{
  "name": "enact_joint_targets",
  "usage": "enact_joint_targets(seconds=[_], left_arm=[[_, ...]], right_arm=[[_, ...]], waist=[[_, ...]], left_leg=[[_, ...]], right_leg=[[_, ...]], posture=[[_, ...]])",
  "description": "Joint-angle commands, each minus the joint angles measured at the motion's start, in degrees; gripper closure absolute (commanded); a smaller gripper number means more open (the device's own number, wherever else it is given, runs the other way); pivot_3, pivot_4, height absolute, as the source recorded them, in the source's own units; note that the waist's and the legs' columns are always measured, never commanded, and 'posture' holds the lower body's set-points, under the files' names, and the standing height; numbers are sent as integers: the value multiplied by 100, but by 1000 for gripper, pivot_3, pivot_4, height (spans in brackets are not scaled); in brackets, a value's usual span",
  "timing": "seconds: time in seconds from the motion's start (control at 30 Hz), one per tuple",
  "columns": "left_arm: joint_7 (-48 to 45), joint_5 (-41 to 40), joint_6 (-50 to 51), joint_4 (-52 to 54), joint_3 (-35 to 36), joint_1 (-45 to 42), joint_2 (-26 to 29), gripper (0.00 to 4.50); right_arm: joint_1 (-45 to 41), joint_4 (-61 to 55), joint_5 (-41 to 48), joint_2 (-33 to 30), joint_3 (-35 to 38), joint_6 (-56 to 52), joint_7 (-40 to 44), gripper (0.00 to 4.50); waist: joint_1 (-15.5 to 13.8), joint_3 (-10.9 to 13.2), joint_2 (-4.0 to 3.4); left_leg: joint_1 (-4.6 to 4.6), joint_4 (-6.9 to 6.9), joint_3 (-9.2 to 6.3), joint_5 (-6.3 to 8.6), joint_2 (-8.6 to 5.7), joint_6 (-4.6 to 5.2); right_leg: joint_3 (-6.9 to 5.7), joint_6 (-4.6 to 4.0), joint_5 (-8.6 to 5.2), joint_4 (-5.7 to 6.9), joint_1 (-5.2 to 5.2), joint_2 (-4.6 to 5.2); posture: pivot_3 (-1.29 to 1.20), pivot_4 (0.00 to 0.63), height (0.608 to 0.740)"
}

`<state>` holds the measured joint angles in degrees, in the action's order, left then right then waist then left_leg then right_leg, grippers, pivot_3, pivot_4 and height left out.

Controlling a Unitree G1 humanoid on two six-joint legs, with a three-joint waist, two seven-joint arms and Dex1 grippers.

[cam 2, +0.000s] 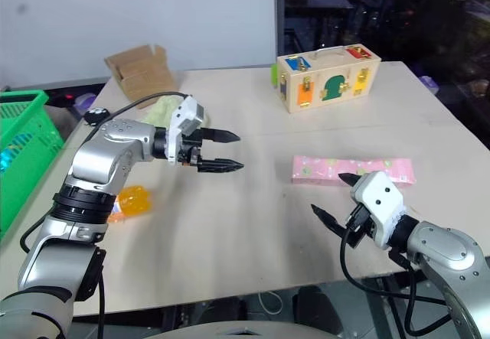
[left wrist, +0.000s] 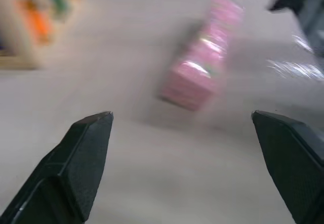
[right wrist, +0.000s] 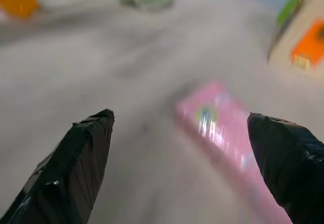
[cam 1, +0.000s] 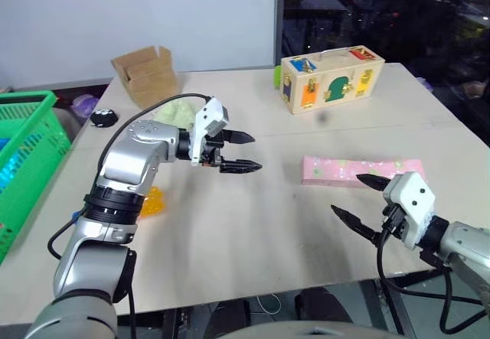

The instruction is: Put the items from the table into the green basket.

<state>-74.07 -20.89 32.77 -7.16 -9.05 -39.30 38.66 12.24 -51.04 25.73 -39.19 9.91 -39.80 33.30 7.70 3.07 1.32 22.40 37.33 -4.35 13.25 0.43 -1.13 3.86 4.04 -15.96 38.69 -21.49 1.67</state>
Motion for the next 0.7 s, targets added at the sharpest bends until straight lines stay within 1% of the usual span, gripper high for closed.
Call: enact_joint_targets(seconds=[0.03, 0.07, 0.1, 0.13, 0.17, 0.27, 0.3, 0.4, 0.5, 0.6, 0.7], left_arm=[[-277, 594, -440, -513, -1017, -1132, -855, 80], [-61, 712, -562, -676, -1078, -1331, -1133, 80], [247, 877, -671, -869, -1125, -1539, -1425, 80], [302, 914, -594, -990, -1163, -1683, -1591, 80], [185, 939, -446, -1061, -1264, -1799, -1670, 80], [129, 1478, -275, -1307, -1851, -2184, -1885, 80], [177, 1631, -237, -1402, -2000, -2286, -1984, 80], [422, 2087, -39, -1884, -2399, -2605, -2369, 80], [529, 2340, 91, -2378, -2595, -2851, -2751, 80], [719, 2660, -154, -2896, -2752, -3008, -3062, 80], [1173, 3010, -266, -3604, -2861, -3158, -3459, 80]], right_arm=[[1277, -689, -296, 261, 795, 94, -314, 0], [1486, -760, -374, 331, 813, 142, -382, 0], [1685, -825, -456, 411, 826, 211, -450, 0], [1818, -867, -524, 471, 828, 275, -494, 0], [1907, -888, -575, 522, 821, 329, -536, 0], [2079, -896, -736, 648, 726, 568, -691, 0], [2125, -896, -765, 691, 715, 638, -731, 0], [2250, -896, -824, 774, 683, 814, -825, 0], [2379, -896, -836, 811, 705, 920, -850, 0], [2477, -896, -863, 811, 747, 974, -847, 0], [2553, -896, -847, 807, 805, 994, -848, 0]], waist=[[17, 7, 5], [10, 9, 0], [61, 9, -5], [170, 10, -8], [272, 10, -8], [720, 13, -19], [844, 16, -23], [1174, 37, -43], [1393, 59, -40], [1572, 72, -37], [1698, 81, -27]], left_leg=[[-9, 1, 0, 0, 0, 0], [4, 6, -9, 0, 2, 0], [14, 12, -3, -1, 8, -1], [19, 14, 8, -1, 6, -1], [20, 16, 24, -1, 6, 0], [31, 11, 43, 16, 6, 26], [28, 7, 53, 21, 8, 34], [32, -3, 66, 33, 9, 51], [34, -7, 67, 36, 9, 56], [33, -8, 73, 37, 7, 56], [29, -11, 79, 37, 5, 56]], right_leg=[[8, -1, 4, -2, 5, -5], [0, 3, 0, -9, 12, -16], [8, 7, -3, -17, 20, -24], [27, 9, -2, -26, 22, -25], [45, 11, -1, -33, 20, -25], [71, 24, -5, -50, 13, -27], [80, 32, -10, -50, 11, -27], [92, 51, -23, -50, -1, -27], [93, 62, -30, -50, -3, -26], [97, 64, -31, -51, -3, -22], [103, 65, -31, -54, -1, -18]], posture=[[-339, 28, 740], [-365, 33, 740], [-395, 39, 740], [-405, 41, 740], [-427, 44, 740], [-427, 44, 740], [-468, 53, 740], [-479, 55, 740], [-485, 59, 740], [-491, 64, 740], [-501, 67, 740]])
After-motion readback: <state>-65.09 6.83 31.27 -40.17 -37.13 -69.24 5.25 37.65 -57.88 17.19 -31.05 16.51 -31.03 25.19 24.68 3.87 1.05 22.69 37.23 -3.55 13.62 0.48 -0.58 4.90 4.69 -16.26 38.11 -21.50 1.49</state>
